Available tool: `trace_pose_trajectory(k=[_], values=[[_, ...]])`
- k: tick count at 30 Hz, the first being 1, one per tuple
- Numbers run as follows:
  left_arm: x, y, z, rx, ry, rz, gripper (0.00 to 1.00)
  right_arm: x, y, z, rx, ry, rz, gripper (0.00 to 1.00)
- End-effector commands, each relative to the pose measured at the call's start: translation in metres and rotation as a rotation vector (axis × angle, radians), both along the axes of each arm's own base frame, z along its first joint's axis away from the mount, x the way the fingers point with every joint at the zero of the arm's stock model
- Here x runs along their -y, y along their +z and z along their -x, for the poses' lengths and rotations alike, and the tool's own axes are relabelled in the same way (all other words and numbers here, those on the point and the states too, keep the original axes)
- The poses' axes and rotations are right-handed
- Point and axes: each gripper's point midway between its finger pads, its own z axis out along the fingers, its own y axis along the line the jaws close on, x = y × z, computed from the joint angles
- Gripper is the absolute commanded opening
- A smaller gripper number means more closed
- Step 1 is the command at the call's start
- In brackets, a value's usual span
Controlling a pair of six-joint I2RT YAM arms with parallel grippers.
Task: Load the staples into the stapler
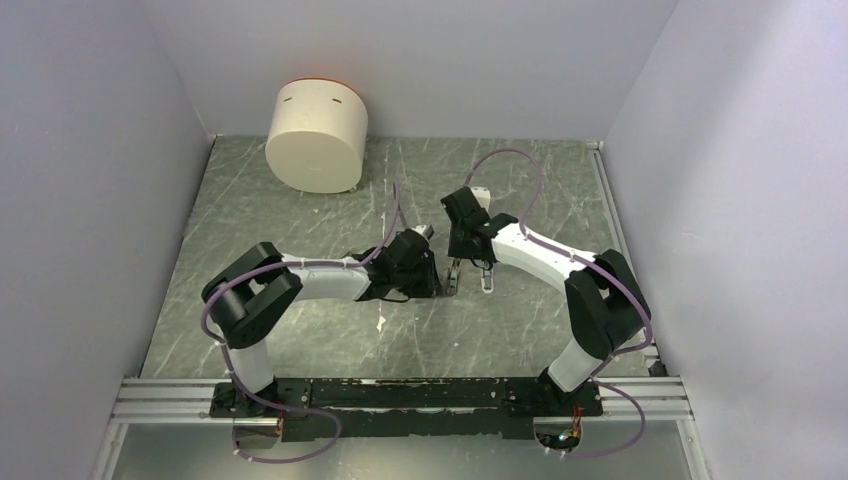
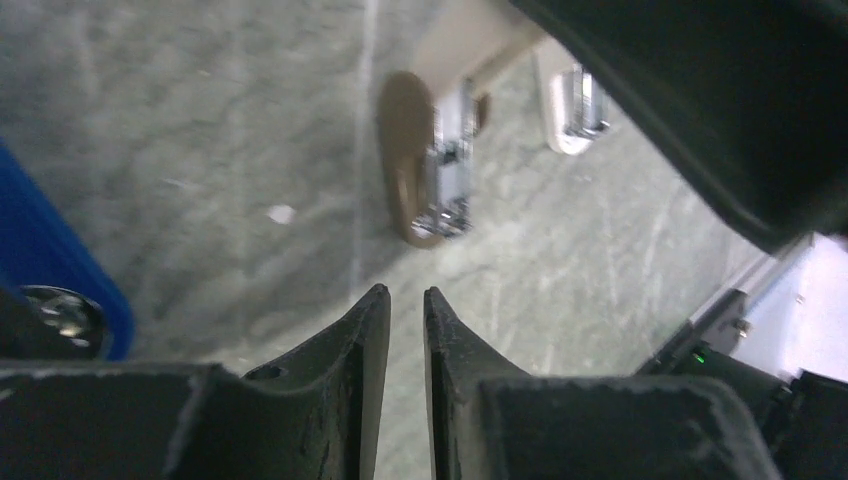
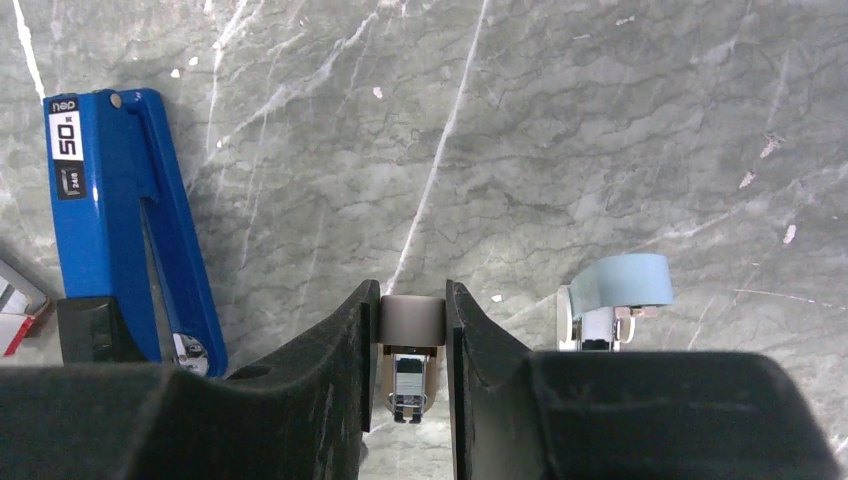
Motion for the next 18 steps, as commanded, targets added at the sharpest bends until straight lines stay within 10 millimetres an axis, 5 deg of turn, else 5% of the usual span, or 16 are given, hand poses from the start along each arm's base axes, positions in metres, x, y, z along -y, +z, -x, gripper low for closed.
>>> trace_pose_trajectory(k=[1,18], values=[[-0.008,0.000,-0.032,0.077,0.068,-0.041,0.24,-0.004,0.010,-0.009,0.034,-0.010,-0.042,0.17],[0.007,-0.003,-0.031,0.051,-0.013,0.083,0.31,-0.008,0.005,-0.009,0.014,-0.002,-0.056,0.17]])
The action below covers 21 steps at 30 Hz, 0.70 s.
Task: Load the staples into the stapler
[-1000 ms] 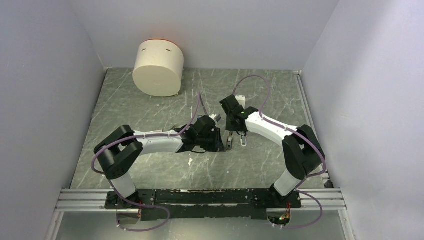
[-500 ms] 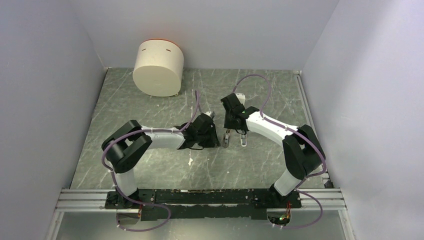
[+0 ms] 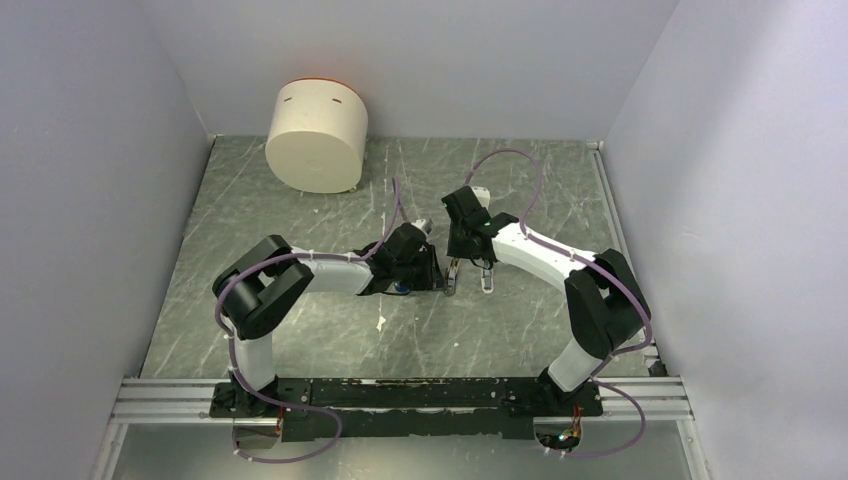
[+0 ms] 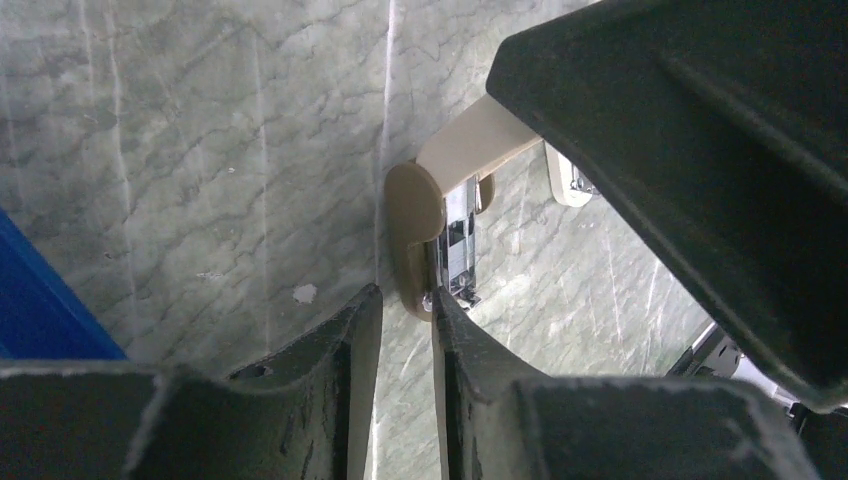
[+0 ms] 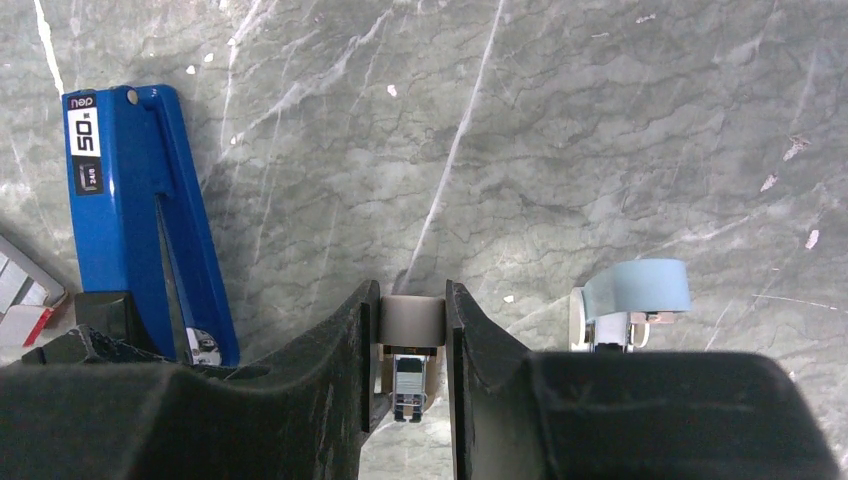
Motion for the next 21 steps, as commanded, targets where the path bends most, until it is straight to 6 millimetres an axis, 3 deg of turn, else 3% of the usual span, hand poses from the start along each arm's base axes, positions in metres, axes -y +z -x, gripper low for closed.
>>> trace_pose_trajectory(k=[1,8,15,21], values=[[0.007,0.011,-0.003,0.027,-0.021,0.068,0.30,-0.003,0.005,-0.008,0.022,-0.013,-0.023,0.17],[0.003,-0.005,-0.002,-0.003,-0.019,0.027,0.14,-0.004,0.004,-0.008,0.019,-0.013,-0.029,0.17],[0.007,-0.009,0.004,-0.032,-0.052,0.051,0.18,-0.007,0.005,-0.008,0.016,-0.004,-0.041,0.17],[0.004,0.001,0.004,-0.024,-0.039,0.088,0.21,-0.007,0.004,-0.008,0.015,-0.006,-0.040,0.17]])
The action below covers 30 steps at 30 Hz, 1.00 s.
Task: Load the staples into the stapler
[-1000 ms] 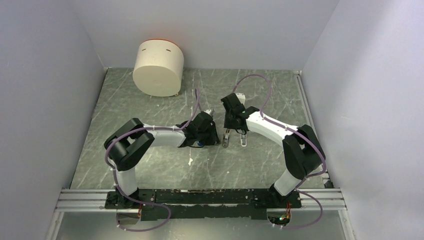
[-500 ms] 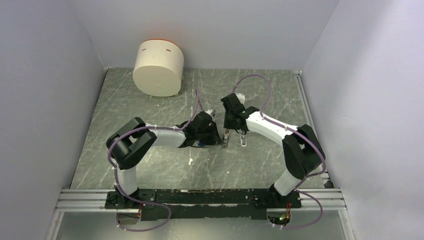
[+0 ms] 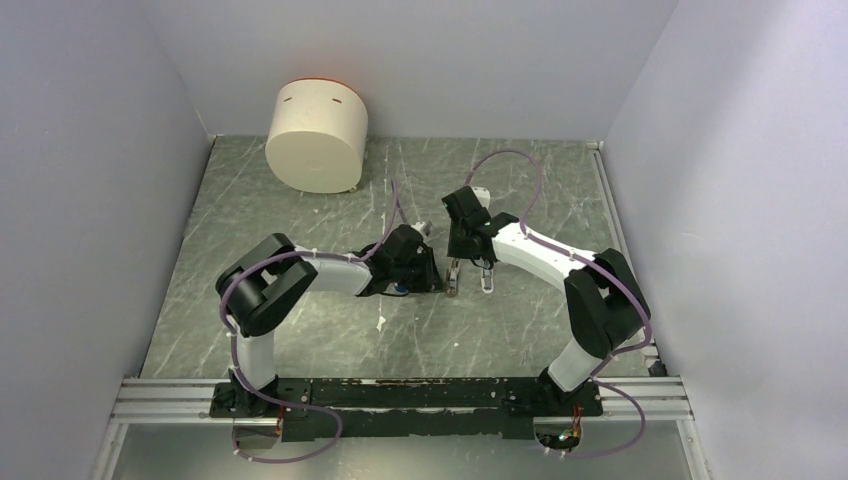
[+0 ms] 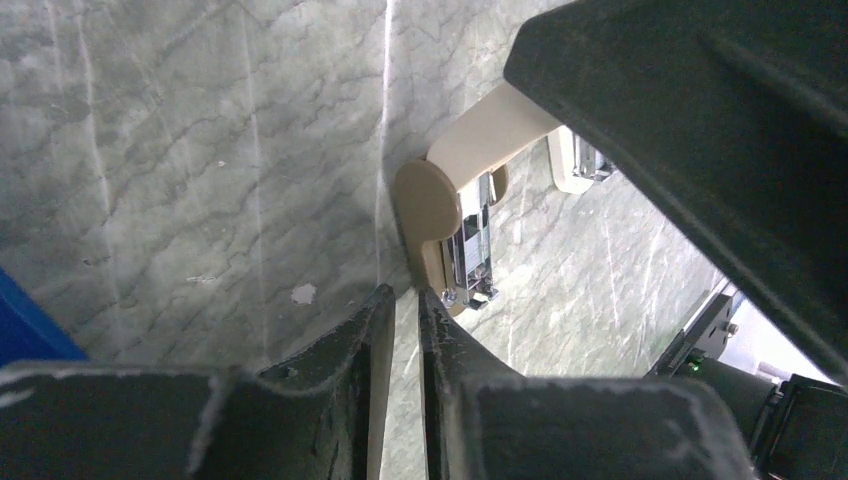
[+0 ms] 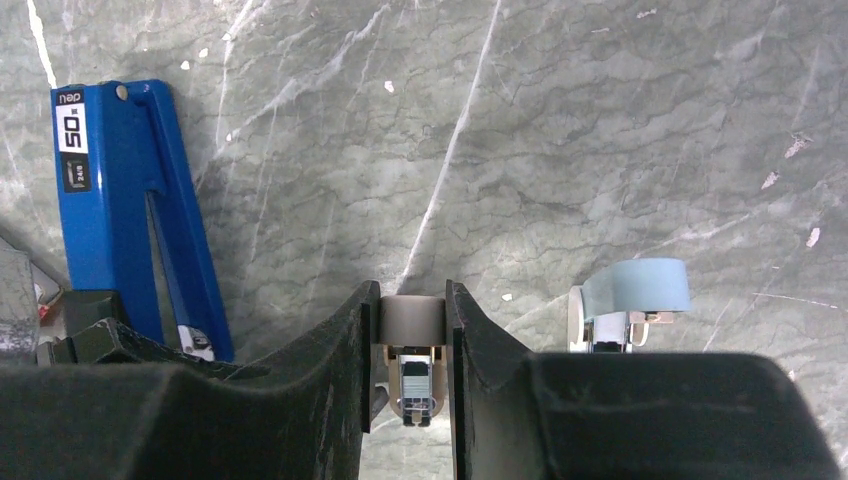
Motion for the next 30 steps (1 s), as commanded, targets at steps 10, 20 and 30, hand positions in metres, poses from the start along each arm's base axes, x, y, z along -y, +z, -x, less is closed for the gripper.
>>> trace_pose_trajectory(k=[10,20,30], values=[[0.007,0.022,-0.001,0.029,-0.021,0.111,0.16,-0.003,0.002,-0.007,0.020,-0.017,-0.022,0.17],[0.002,0.041,-0.008,0.100,0.001,0.116,0.21,-0.003,0.001,-0.006,0.017,-0.016,-0.021,0.18],[0.000,0.013,-0.005,0.035,-0.007,0.066,0.20,-0.003,0.000,-0.005,0.014,-0.014,-0.025,0.18]])
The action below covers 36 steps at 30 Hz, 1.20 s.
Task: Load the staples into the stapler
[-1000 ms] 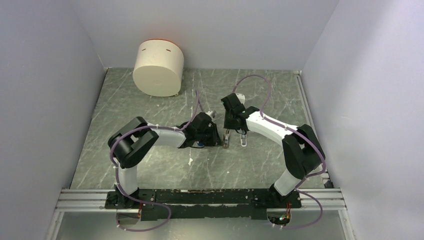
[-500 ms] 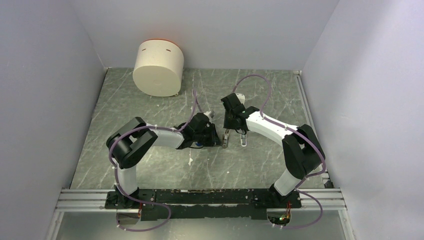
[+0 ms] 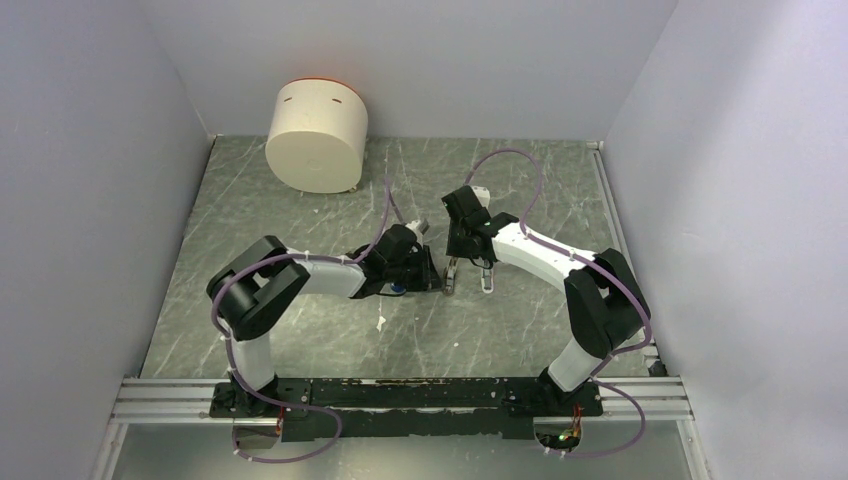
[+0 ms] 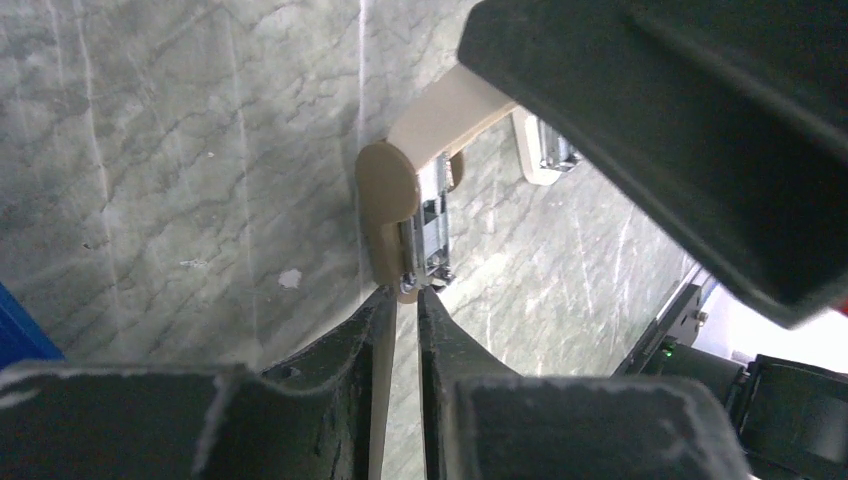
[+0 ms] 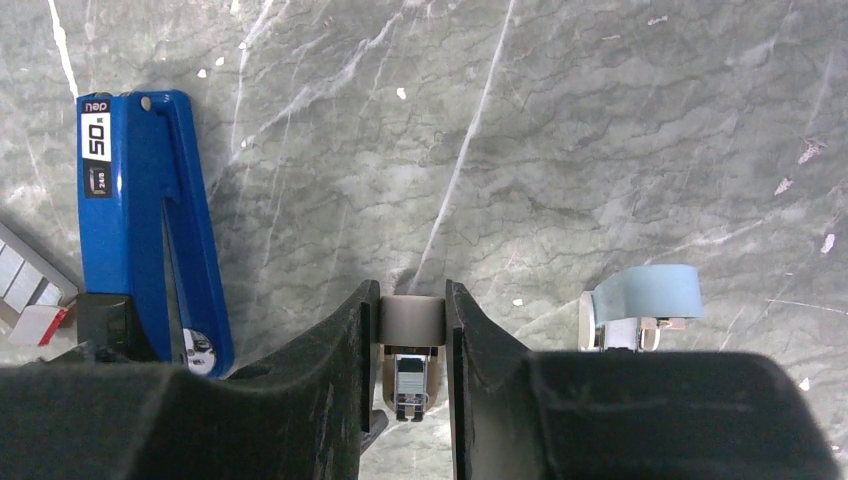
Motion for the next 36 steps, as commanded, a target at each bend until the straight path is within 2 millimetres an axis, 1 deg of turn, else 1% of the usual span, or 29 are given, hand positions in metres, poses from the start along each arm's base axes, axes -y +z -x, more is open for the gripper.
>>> trace_pose_trajectory(k=[1,3,9,14,19,25,28,31,36], values=[[0.004,-0.006,-0.005,0.007,-0.009,0.007,0.20,-0.001,-0.002,-0.003,0.008,-0.009,-0.010,0.18],[0.008,-0.010,-0.003,-0.008,-0.026,0.018,0.20,-0.001,-0.002,-0.004,0.008,-0.008,-0.010,0.18],[0.006,-0.027,-0.001,-0.034,-0.025,-0.010,0.18,-0.002,-0.001,-0.003,0.010,-0.005,-0.015,0.18],[-0.008,-0.045,-0.002,-0.056,0.021,-0.096,0.15,-0.004,-0.001,0.003,0.001,0.007,-0.020,0.18],[-0.020,-0.059,-0.001,-0.087,0.059,-0.168,0.13,-0.007,0.000,0.019,-0.018,0.029,-0.005,0.18],[-0.026,-0.060,-0.003,-0.090,0.064,-0.218,0.13,-0.014,0.001,0.041,-0.050,0.055,0.037,0.18],[-0.027,-0.063,-0.001,-0.101,0.063,-0.229,0.13,-0.014,0.000,0.049,-0.062,0.052,0.064,0.18],[-0.030,-0.066,0.001,-0.115,0.076,-0.227,0.13,-0.012,0.003,0.052,-0.054,0.047,0.070,0.17],[-0.030,-0.065,0.001,-0.118,0.086,-0.219,0.12,-0.015,0.005,0.054,-0.048,0.067,0.043,0.17]])
